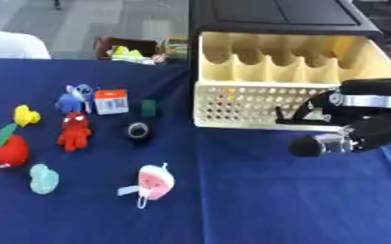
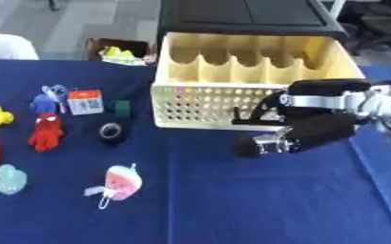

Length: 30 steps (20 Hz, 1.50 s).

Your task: Pick up objects from table and place into drawer.

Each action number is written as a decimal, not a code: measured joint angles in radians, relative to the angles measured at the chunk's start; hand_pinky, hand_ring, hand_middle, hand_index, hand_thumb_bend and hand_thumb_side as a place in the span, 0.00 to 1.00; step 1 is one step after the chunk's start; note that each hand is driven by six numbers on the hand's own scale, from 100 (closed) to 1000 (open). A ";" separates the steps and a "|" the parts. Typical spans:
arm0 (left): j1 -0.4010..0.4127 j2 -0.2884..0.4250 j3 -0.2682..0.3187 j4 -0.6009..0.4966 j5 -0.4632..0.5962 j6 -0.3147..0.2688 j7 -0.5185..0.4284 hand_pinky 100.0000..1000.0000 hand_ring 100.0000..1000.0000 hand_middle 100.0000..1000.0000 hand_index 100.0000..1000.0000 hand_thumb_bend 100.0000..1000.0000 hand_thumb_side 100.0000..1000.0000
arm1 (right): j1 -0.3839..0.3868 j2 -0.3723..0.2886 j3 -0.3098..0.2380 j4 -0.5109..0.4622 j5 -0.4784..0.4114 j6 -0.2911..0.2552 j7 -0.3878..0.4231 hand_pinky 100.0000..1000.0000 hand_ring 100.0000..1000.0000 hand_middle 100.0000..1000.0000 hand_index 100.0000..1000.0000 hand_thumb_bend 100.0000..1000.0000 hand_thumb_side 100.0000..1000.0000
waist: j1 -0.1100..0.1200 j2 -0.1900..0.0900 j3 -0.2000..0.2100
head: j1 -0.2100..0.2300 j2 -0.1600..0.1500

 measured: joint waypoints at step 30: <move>0.000 0.000 0.000 0.000 0.000 0.002 -0.003 0.50 0.56 0.61 0.86 0.00 0.97 | 0.025 -0.010 -0.148 -0.002 -0.008 -0.064 -0.100 0.00 0.00 0.00 0.82 0.56 1.00 | 0.004 0.002 -0.013 | 0.024 0.002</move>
